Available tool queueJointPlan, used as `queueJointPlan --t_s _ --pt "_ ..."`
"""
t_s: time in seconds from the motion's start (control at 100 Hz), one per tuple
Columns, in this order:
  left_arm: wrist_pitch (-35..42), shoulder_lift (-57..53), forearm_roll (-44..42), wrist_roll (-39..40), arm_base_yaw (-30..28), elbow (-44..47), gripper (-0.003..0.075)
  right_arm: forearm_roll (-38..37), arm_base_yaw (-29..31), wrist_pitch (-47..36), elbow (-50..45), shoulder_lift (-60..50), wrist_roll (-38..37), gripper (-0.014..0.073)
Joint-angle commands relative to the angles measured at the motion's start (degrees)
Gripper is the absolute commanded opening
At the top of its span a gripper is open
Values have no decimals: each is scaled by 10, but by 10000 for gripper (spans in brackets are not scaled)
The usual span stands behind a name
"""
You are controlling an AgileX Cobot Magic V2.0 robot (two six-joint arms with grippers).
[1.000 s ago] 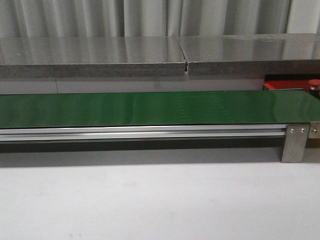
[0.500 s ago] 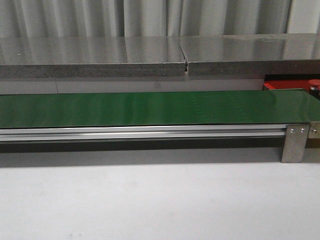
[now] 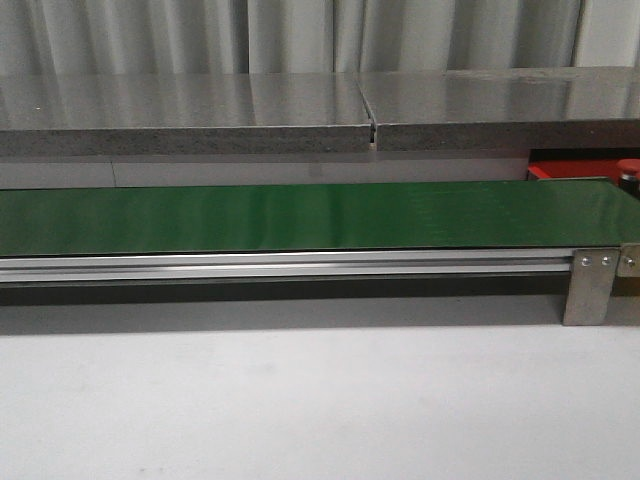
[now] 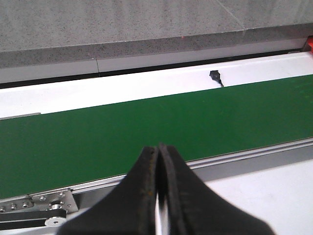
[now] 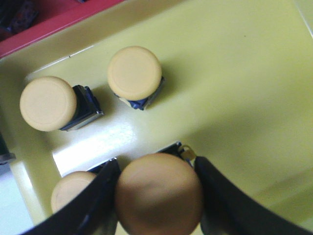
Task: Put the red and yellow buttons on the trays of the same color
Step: 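Carry the yellow button into the yellow tray and open the right gripper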
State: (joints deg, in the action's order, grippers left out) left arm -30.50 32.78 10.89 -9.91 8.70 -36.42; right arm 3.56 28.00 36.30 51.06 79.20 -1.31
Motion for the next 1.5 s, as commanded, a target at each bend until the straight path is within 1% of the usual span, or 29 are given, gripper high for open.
queueJointPlan --t_s 0.0,0.32,0.39,0.46,0.51,0.56,0.58,0.63,0.7,0.75,1.07,1.32,1.39,1.44,1.49 --pt "42 0 8 4 4 -16 -19 -1 3 -45 9 1 -2 -67" --pt "42 0 8 4 4 -16 -19 -1 3 -74 9 76 -2 -64" --pt "42 0 8 4 4 -16 -19 -1 3 -76 9 84 -2 -46" --pt "42 0 8 4 4 -16 -19 -1 3 -79 9 87 -2 33" --pt "42 0 8 4 4 -16 -19 -1 3 -82 10 87 -2 121" --pt "42 0 8 4 4 -16 -19 -1 3 -84 10 87 -2 237" --pt "42 0 8 4 4 -16 -19 -1 3 -84 10 87 -2 266" --pt "42 0 8 4 4 -16 -19 -1 3 -84 10 87 -2 370" --pt "42 0 8 4 4 -16 -19 -1 3 -84 10 87 -2 458" --pt "42 0 8 4 4 -16 -19 -1 3 -85 10 87 -2 481" --pt "42 0 8 4 4 -16 -19 -1 3 -100 11 73 -2 476" --pt "42 0 8 4 4 -16 -19 -28 -10 -104 11 -5 -1 470" --pt "42 0 8 4 4 -16 -19 -29 -24 -102 11 -28 8 426" --pt "42 0 8 4 4 -16 -19 -29 -38 -97 11 -44 18 374" --pt "42 0 8 4 4 -16 -19 -29 -54 -91 11 -58 23 300"
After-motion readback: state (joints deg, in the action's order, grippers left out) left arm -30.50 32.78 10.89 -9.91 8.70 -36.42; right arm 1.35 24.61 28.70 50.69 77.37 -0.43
